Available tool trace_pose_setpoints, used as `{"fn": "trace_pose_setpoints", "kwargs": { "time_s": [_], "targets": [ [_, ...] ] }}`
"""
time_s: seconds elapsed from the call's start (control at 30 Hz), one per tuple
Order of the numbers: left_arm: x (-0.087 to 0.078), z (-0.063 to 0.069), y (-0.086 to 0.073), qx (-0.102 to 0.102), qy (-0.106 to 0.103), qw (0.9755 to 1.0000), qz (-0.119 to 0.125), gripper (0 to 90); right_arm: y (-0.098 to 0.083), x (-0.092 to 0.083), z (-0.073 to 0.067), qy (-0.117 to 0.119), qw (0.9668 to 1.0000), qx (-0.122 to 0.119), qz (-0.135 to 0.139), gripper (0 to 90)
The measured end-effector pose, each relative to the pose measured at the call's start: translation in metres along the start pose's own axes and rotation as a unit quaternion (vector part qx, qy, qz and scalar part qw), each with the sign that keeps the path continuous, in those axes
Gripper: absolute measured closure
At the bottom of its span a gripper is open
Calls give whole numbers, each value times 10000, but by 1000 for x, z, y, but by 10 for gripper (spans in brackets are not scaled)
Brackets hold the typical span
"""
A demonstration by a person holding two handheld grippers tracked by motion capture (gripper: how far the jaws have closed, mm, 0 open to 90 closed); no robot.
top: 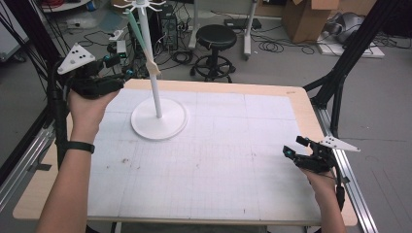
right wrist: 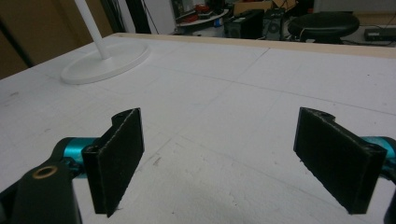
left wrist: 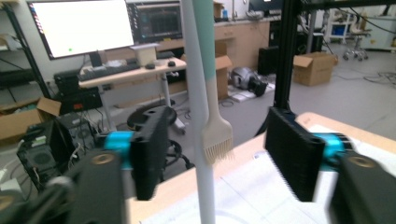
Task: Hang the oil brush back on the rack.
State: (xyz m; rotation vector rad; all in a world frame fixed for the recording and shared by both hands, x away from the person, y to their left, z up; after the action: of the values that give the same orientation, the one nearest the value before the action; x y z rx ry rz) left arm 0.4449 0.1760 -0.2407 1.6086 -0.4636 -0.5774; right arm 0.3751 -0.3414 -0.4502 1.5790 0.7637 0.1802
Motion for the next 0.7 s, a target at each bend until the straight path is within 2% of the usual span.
{"fn": "trace_pose_setpoints", "kwargs": {
  "time_s": [0.17, 0.3, 0.53, 0.7],
  "targets": [
    [-7, 8, -10, 67, -162, 9998, -120, 264, 0, 0, 0, -4, 10000, -20, 0, 154],
    [-16, 16, -20, 114, -266, 9994, -167, 224, 0, 0, 0, -3, 10000, -23, 3, 154],
    [-29, 38, -52, 294, -532, 9978, -254, 204, -1, 1, -1, -2, 10000, -19, -29, 154],
    [-30, 47, -77, 195, -691, 9968, -349, 196, -1, 1, -1, -6, 10000, -46, -28, 154]
  ]
}}
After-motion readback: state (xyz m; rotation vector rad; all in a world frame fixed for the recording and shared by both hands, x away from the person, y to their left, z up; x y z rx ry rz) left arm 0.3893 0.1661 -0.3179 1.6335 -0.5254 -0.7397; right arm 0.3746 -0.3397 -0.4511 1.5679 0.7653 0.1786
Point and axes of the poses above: each handheld gripper's, and its own axes: x roughly forward along the jaws, y roughly out of its top, z roughly to its right, the point moved 9 cm from there along x, roughly forward along the jaws, and after that the axes turned 4 degrees about -y, right-handed, at the moved point
